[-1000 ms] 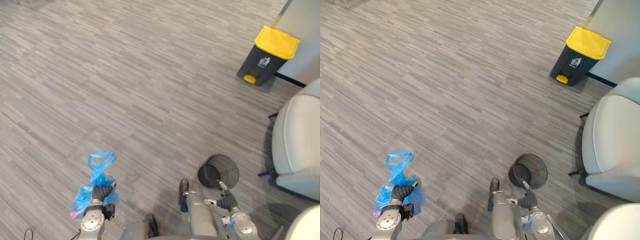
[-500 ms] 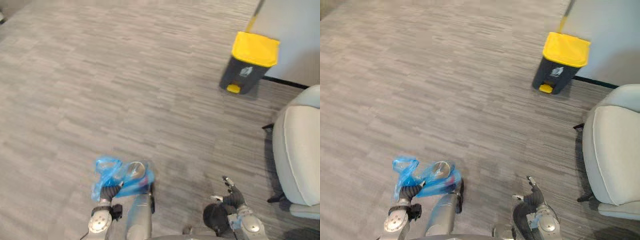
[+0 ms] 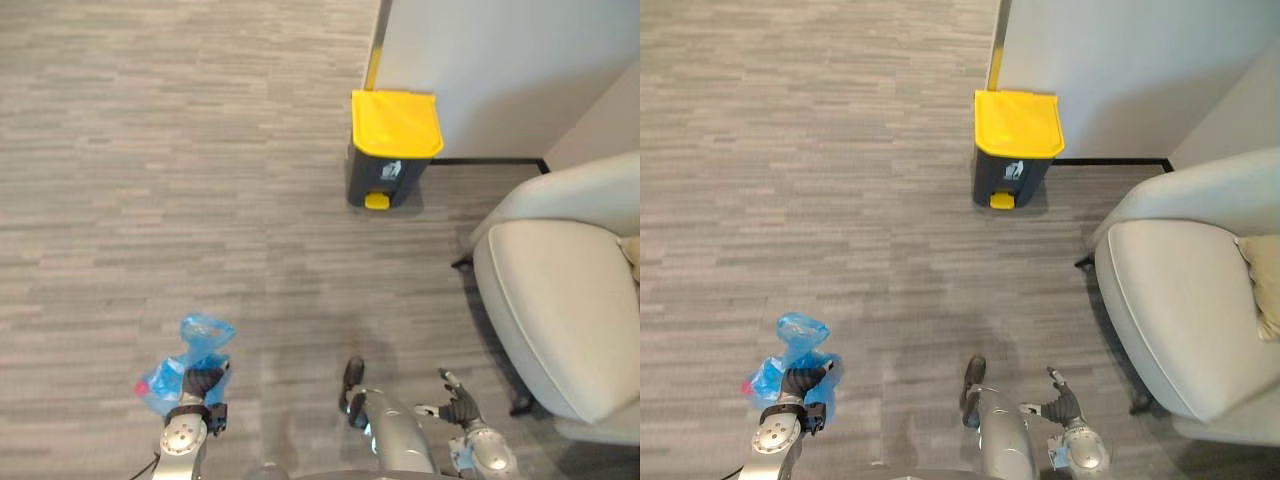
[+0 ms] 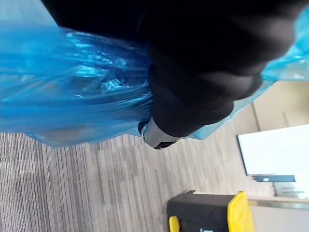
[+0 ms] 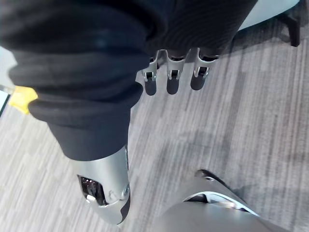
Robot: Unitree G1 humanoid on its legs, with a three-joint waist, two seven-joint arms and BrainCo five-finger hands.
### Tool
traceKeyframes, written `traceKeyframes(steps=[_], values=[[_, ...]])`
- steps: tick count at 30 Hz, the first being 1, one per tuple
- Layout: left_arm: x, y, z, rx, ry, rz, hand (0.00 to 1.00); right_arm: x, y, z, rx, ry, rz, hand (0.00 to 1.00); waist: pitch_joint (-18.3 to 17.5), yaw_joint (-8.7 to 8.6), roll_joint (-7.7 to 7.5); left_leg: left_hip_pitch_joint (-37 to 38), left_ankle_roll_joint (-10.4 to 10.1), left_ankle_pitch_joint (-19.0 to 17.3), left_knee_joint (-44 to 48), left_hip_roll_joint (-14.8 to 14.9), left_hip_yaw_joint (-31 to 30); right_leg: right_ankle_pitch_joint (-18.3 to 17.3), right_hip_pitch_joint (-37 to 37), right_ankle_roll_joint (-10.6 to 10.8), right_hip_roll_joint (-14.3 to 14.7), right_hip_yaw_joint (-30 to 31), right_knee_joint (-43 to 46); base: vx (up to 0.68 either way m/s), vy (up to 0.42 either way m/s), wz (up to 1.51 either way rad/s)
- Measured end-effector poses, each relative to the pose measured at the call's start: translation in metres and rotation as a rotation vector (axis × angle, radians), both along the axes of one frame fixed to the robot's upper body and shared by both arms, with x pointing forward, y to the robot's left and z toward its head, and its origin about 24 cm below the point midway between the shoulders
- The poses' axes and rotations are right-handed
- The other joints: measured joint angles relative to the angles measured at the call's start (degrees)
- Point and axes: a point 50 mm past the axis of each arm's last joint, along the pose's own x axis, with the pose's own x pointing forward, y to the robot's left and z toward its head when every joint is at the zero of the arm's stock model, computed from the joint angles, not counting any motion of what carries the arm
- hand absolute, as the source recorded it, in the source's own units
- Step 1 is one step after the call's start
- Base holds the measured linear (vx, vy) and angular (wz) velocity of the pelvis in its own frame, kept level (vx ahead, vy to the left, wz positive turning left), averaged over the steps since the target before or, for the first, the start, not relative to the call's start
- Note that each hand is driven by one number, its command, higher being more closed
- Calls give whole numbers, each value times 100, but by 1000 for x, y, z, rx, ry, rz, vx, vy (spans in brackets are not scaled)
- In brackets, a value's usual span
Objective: Gather rubbish on tea table into small bin, then transfer packed bag to large trash can.
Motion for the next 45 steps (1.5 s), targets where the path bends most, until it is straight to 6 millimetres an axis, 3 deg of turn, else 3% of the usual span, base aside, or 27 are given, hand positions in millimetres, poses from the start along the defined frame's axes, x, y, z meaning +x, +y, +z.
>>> traceKeyframes(steps=[1,2,4,7,8,10,11,12,14,16,17,18,21,24,25,26,27,28,29,31,33,34,35,38,39,42,45], values=[[-1,-3,-1,-12,1,2,100,5,0,3,-2,-16,7,0,58,46,61,-491,194,643,1321,258,-145,-146,333,-46,233,120,-217,731,-255,-69],[0,-6,-2,-23,1,1,100,8,1,4,-1,-24,12,0,120,104,98,-890,295,667,2336,401,-341,-180,695,-84,425,218,-465,575,-166,-67],[1,-9,-2,-29,-4,-5,100,13,5,5,10,-39,12,0,260,220,-24,-1519,482,39,3440,400,-501,-217,1470,-138,659,495,-962,460,-58,-73],[0,-13,-3,-37,-5,-21,100,17,4,9,-3,-64,6,0,296,475,-188,-2536,864,-276,2626,-50,-485,-382,2205,-67,704,1093,-1545,491,20,-86],[0,-13,-3,-37,-5,-20,100,19,2,10,-9,-66,7,0,333,539,-187,-2791,864,-274,2088,-202,-584,-451,2364,-19,707,1273,-1640,520,134,-116],[-2,-13,-3,-41,-4,-11,100,23,1,12,-13,-77,3,0,352,644,-138,-2905,542,-28,353,-501,-982,-579,2553,157,696,1638,-1700,386,162,-107],[-5,-14,-4,-46,1,-5,100,18,-2,9,-19,-59,-3,0,303,687,-52,-2882,615,604,-381,-537,-1206,-794,2644,305,747,1878,-1603,486,255,-110],[-11,-10,-6,-38,15,10,100,18,3,7,-6,-53,-4,0,210,776,-146,-2792,981,853,-306,-616,-1123,-1019,2643,456,623,2082,-1398,505,269,-91],[-7,-10,-2,-39,-11,10,100,13,3,6,-6,-47,-6,0,128,750,-290,-2783,1100,482,-149,-752,-925,-1220,2508,763,400,2158,-997,601,263,-52],[-6,-13,0,-44,-21,7,100,15,5,6,-2,-50,-4,0,136,755,-321,-2474,1253,53,8,-859,-664,-1346,1963,1421,138,2145,644,616,254,-47],[-8,-12,-1,-38,-11,1,100,14,9,5,7,-48,-2,0,152,632,-318,-2083,1363,-147,-18,-945,-592,-1233,1585,2027,-97,1988,1846,491,168,-11],[-9,-11,-1,-27,-4,-12,100,14,14,4,16,-47,5,0,157,530,-301,-1720,1411,-303,-37,-965,-551,-1266,1387,1802,-288,1772,2466,487,138,-11],[-7,-8,3,-14,-21,-10,100,17,26,4,35,-56,42,0,149,510,-304,-1204,1405,-331,-237,-927,-505,-1488,849,1373,-495,1302,2453,413,41,-14],[5,-9,11,-12,-67,-17,100,17,25,3,36,-52,38,0,189,495,-220,-793,1363,-338,-625,-753,-668,-1274,396,1105,-238,1026,797,442,-37,22],[7,-9,11,-12,-73,-18,100,15,24,1,35,-39,32,0,207,487,-189,-636,1218,-335,-704,-728,-793,-737,355,1031,-75,1104,-177,483,-114,47],[7,-8,11,-11,-69,-12,100,9,22,-1,30,-20,26,0,158,492,-286,-462,976,-425,-695,-735,-883,92,457,969,17,1264,-1026,511,-142,55],[6,-7,9,-11,-63,-7,100,3,20,-4,26,-3,20,0,155,480,-283,-367,865,-499,-674,-736,-1011,699,553,959,45,1387,-1159,514,-154,57],[6,-13,5,-33,-49,0,100,0,12,-7,6,24,-1,0,155,504,-63,-321,732,-566,-576,-561,-1281,820,629,737,142,1334,-916,457,-140,60],[7,-13,6,-32,-57,-3,100,2,10,-5,8,10,-21,0,156,475,-70,-369,525,-420,-437,-561,-1389,456,617,777,64,1301,-630,425,-140,56],[7,-16,5,-45,-57,-2,100,1,7,-3,5,-1,-41,0,143,431,-42,-381,436,-198,-7,-511,-1456,-31,824,722,-77,1002,-244,467,-193,78],[8,-22,5,-67,-64,4,100,-1,10,-1,18,-16,-46,0,158,389,-66,-995,418,330,1522,-255,-1203,-266,1369,711,-137,695,-430,352,-141,87],[8,-24,5,-73,-64,2,100,0,11,0,21,-23,-47,0,166,439,-82,-1177,498,230,1913,-85,-1046,-282,1522,707,-122,656,-543,291,-65,52],[11,-31,5,-84,-66,-22,100,3,15,2,36,-43,-58,0,177,522,-113,-1614,664,-198,2318,217,-529,-283,1851,705,-110,560,-822,274,-41,31],[12,-38,3,-93,-56,-54,100,7,12,3,41,-62,-101,0,144,531,-98,-1997,732,-289,866,229,-76,-272,2065,758,-157,433,-1032,245,72,16],[10,-39,1,-97,-46,-55,100,5,9,0,35,-47,-110,0,94,519,20,-2019,775,294,-97,247,-23,-337,2079,920,-65,438,-1037,144,124,-8],[8,-34,-3,-81,-18,-56,100,-9,14,-11,54,16,-128,0,35,517,-229,-1798,827,315,-347,-99,111,-375,2153,1097,-300,643,-1173,176,120,1],[7,-31,-4,-71,-11,-57,100,-12,14,-15,55,40,-131,0,25,499,-209,-1686,828,314,-449,-257,167,-352,2245,1173,-415,776,-1318,96,75,-9]])
